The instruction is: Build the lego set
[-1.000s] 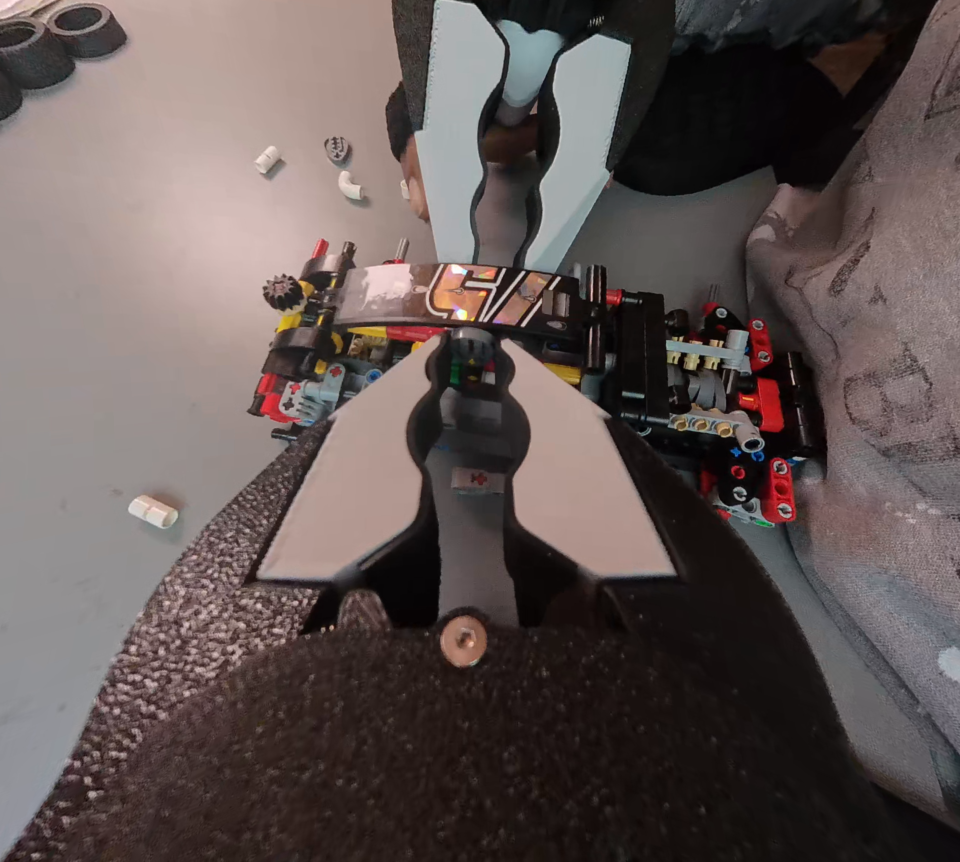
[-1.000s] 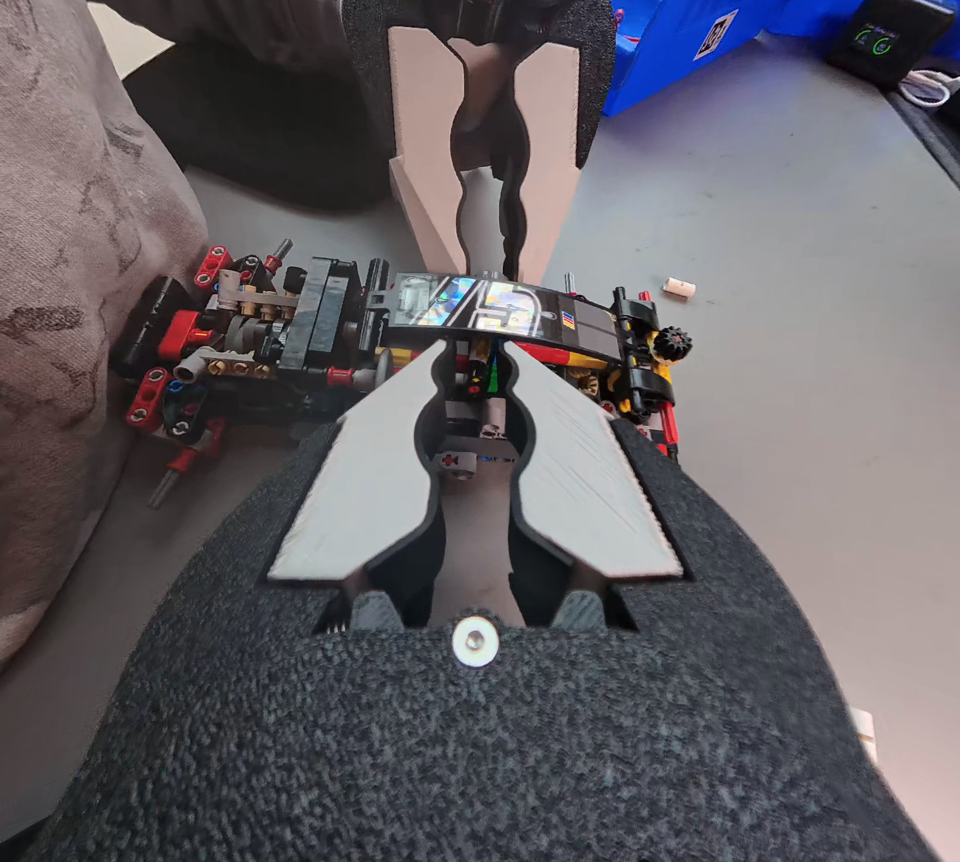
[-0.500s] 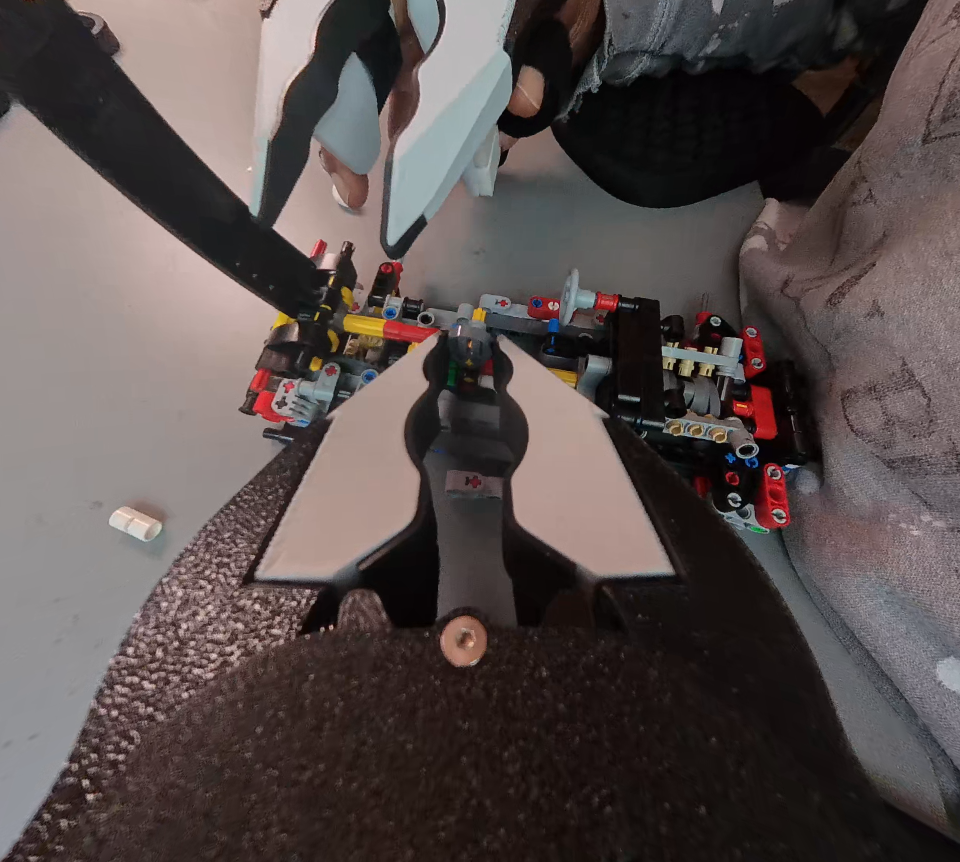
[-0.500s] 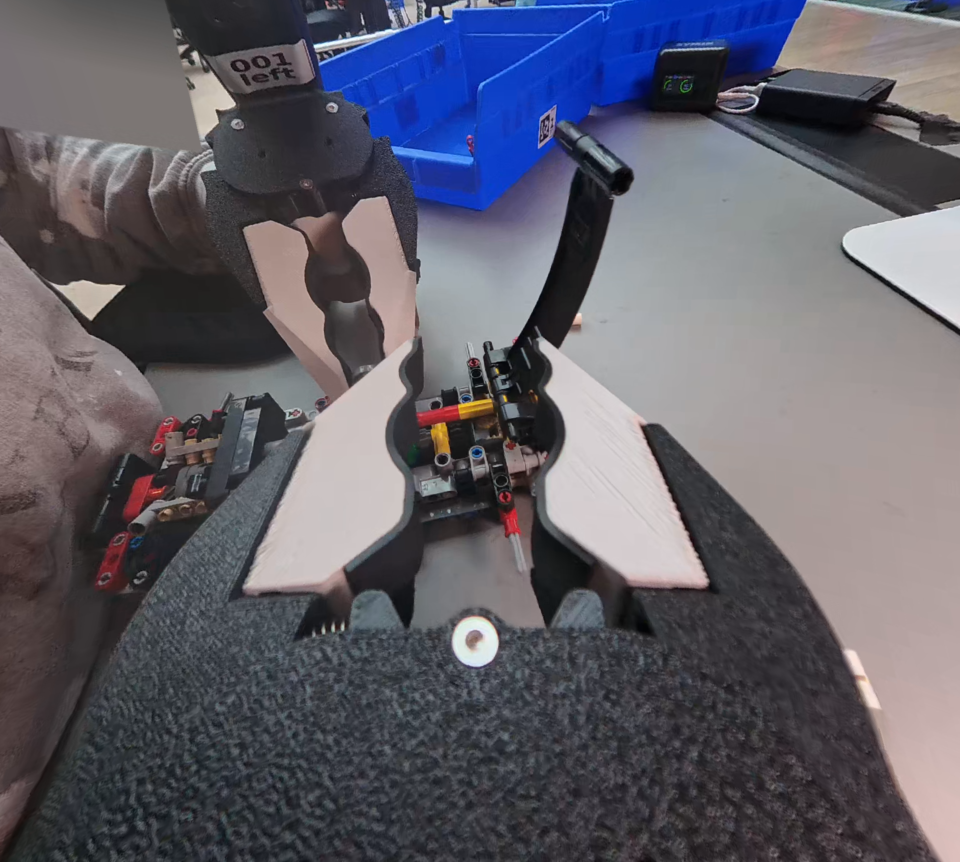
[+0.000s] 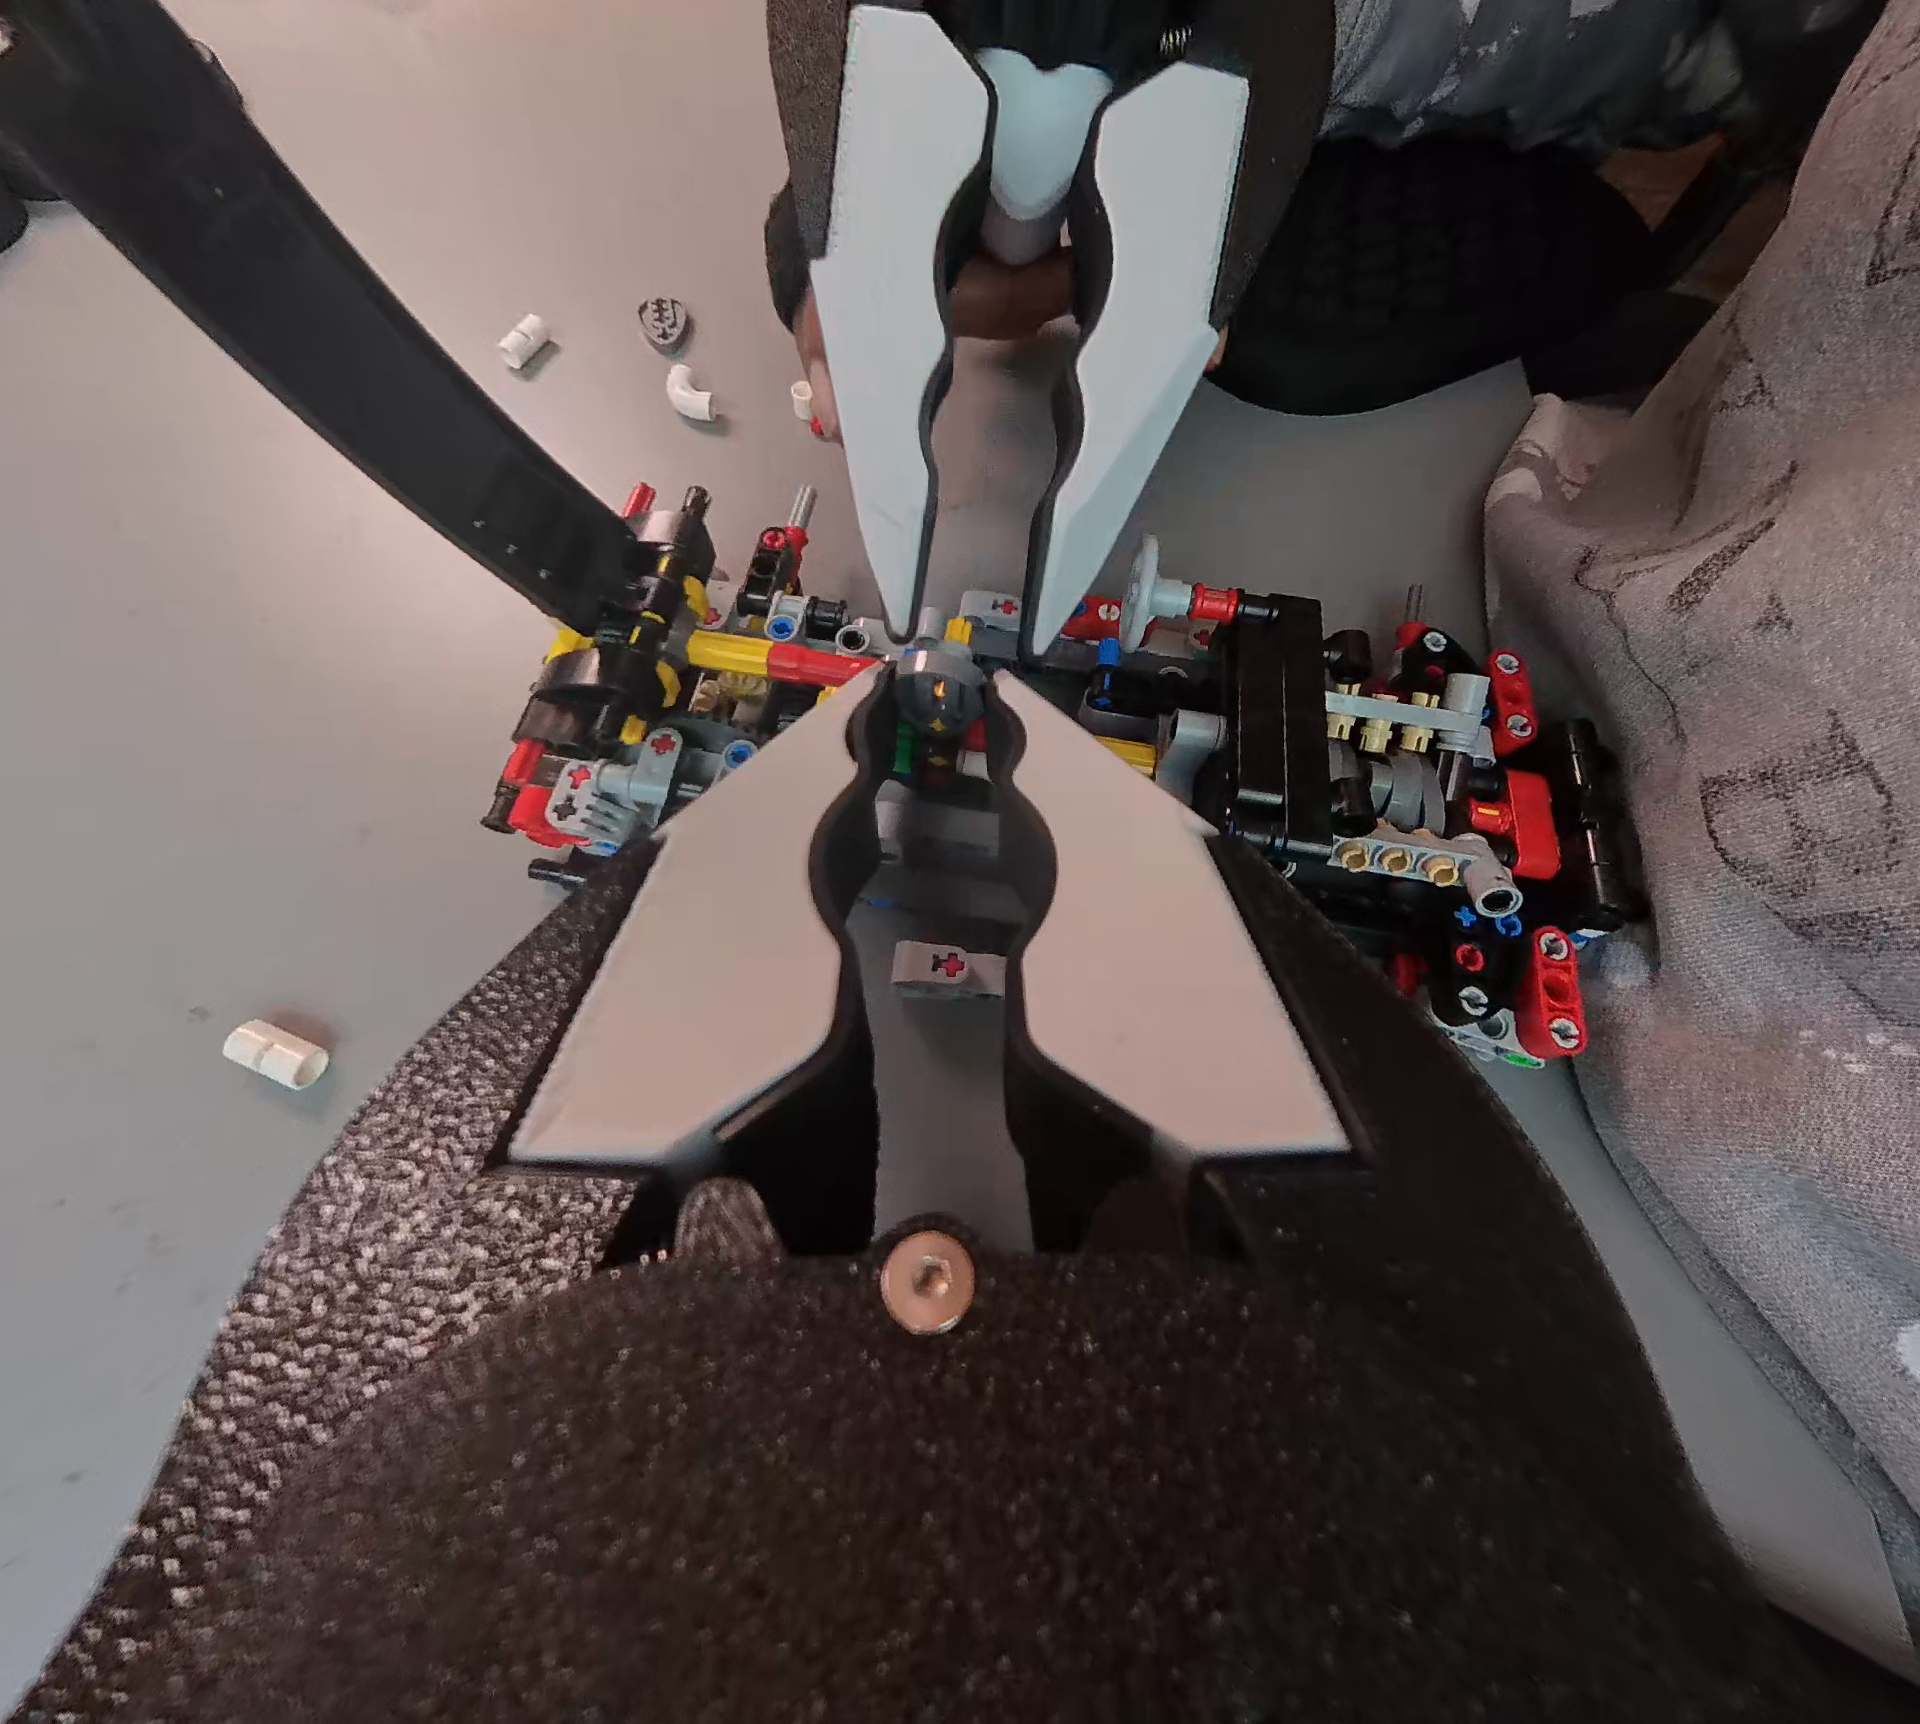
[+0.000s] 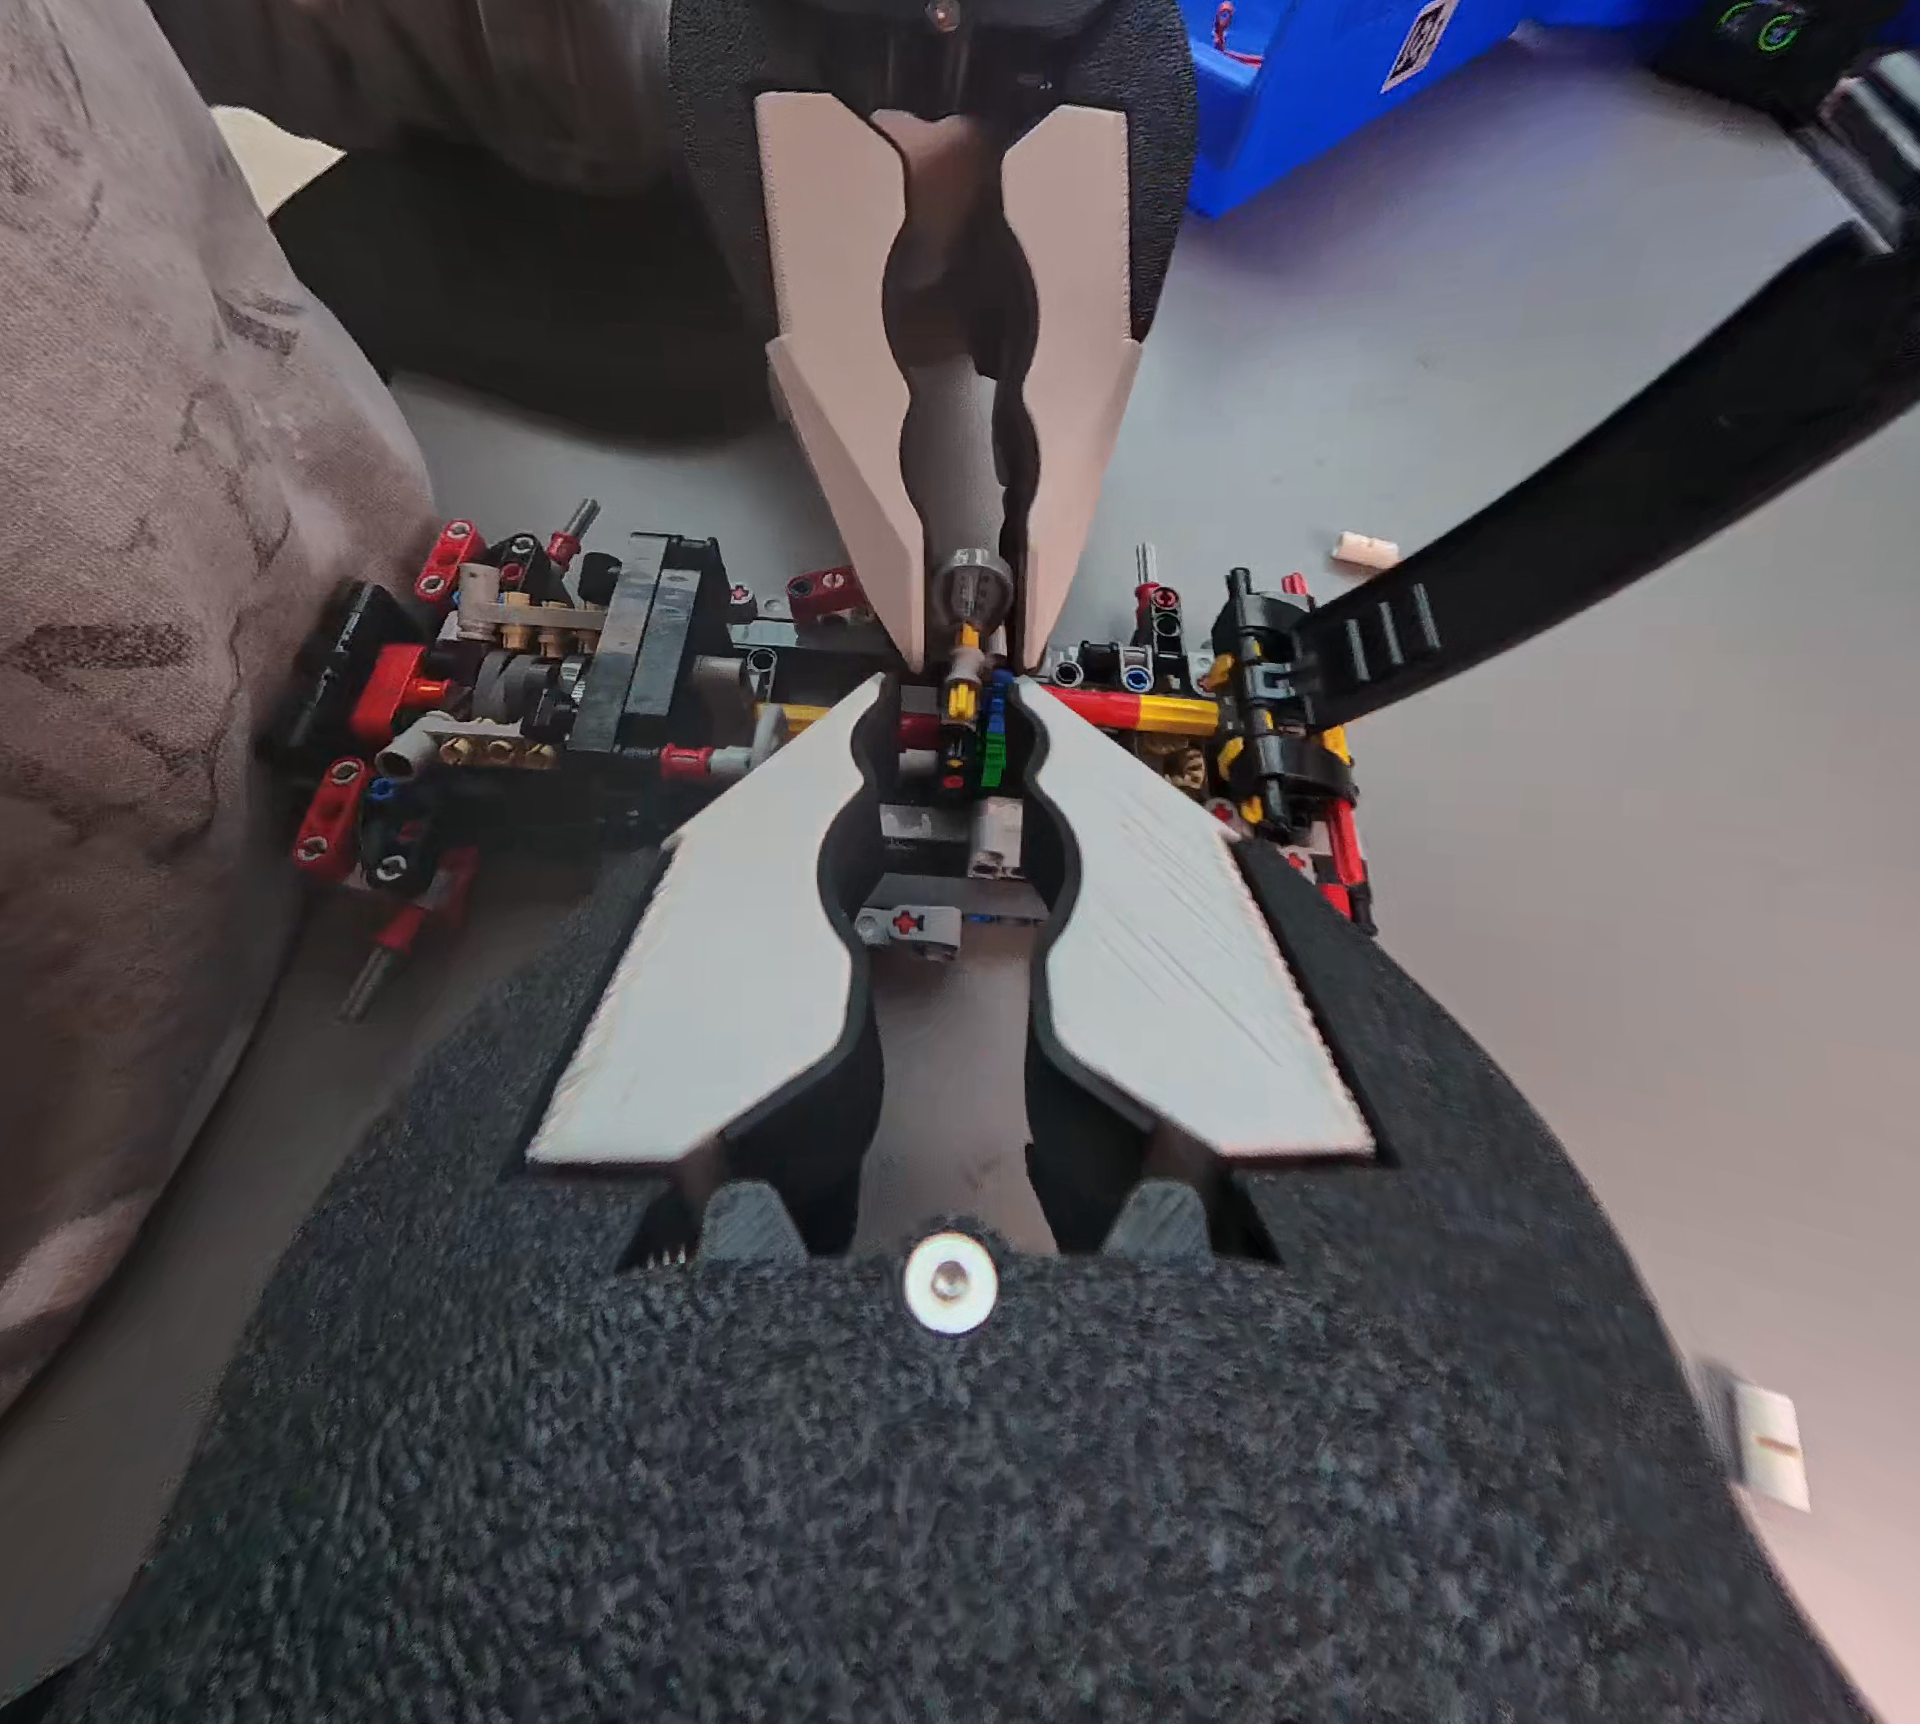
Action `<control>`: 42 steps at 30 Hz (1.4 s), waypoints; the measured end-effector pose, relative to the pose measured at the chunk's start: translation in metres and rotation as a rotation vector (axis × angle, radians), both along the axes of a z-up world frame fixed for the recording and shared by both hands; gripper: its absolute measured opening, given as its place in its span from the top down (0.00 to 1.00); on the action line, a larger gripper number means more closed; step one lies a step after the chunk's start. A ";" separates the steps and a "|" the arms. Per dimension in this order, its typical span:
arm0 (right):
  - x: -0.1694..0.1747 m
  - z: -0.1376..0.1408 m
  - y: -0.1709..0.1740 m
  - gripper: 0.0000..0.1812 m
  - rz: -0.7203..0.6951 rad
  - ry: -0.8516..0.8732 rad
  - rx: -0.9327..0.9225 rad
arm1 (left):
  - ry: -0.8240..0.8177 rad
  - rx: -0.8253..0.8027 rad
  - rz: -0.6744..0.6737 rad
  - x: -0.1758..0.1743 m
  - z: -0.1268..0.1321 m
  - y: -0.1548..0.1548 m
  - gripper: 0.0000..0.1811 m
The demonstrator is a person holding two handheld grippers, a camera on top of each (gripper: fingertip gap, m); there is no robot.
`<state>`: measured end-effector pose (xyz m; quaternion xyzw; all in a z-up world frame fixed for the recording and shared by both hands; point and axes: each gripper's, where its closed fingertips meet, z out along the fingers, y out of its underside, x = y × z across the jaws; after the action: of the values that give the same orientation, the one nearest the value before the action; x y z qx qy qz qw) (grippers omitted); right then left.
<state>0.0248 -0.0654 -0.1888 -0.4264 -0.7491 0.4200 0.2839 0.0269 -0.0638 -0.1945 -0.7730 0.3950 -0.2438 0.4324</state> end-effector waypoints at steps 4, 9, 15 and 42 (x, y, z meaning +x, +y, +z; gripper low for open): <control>-0.004 -0.001 -0.002 0.91 0.007 -0.010 0.024 | 0.001 0.004 0.005 -0.001 0.000 0.000 0.91; -0.005 0.004 -0.005 0.94 0.031 -0.026 0.036 | -0.019 0.003 -0.007 -0.005 0.003 0.000 0.87; -0.010 -0.003 -0.004 0.96 0.037 -0.066 0.082 | 0.041 0.017 -0.024 -0.006 -0.005 -0.003 0.93; -0.007 -0.004 -0.002 0.97 0.126 -0.129 0.208 | 0.012 -0.018 -0.025 -0.021 0.002 -0.010 0.92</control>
<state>0.0176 -0.0675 -0.1932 -0.3731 -0.8306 0.3287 0.2508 0.0064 -0.0740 -0.1927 -0.7733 0.4050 -0.2480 0.4202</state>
